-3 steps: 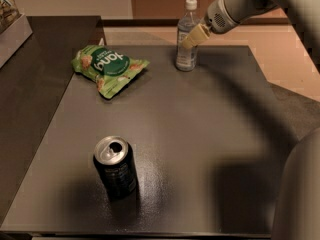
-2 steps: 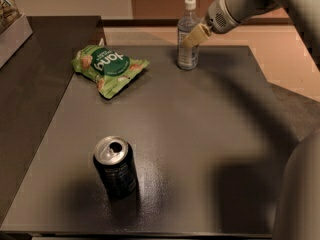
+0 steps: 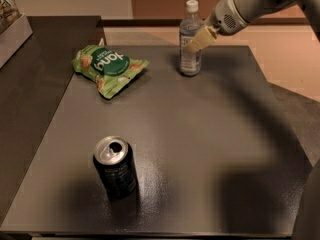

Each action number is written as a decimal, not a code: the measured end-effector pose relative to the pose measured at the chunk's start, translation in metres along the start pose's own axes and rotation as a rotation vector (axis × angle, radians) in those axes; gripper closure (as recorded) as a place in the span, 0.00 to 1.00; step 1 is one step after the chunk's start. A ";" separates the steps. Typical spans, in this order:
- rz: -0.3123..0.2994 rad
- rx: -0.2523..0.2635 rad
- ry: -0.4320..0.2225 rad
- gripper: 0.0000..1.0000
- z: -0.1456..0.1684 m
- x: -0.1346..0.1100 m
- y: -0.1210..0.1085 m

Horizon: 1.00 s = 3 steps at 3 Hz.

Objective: Move blue plastic bottle near pepsi can

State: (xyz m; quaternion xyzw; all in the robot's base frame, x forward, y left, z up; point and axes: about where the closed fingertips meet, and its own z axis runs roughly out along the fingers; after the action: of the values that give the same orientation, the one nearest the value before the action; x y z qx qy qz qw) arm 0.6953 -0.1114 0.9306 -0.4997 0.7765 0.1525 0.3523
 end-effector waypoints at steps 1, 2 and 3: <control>-0.030 -0.034 0.002 1.00 -0.011 0.003 0.015; -0.066 -0.117 0.005 1.00 -0.032 0.010 0.054; -0.081 -0.186 -0.003 1.00 -0.050 0.020 0.089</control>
Offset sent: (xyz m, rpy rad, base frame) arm -0.1295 -0.0091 0.0191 0.0031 0.0958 0.2359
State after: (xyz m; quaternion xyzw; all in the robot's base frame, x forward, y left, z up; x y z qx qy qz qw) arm 0.5919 -0.1137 0.9415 -0.5609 0.7376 0.2106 0.3114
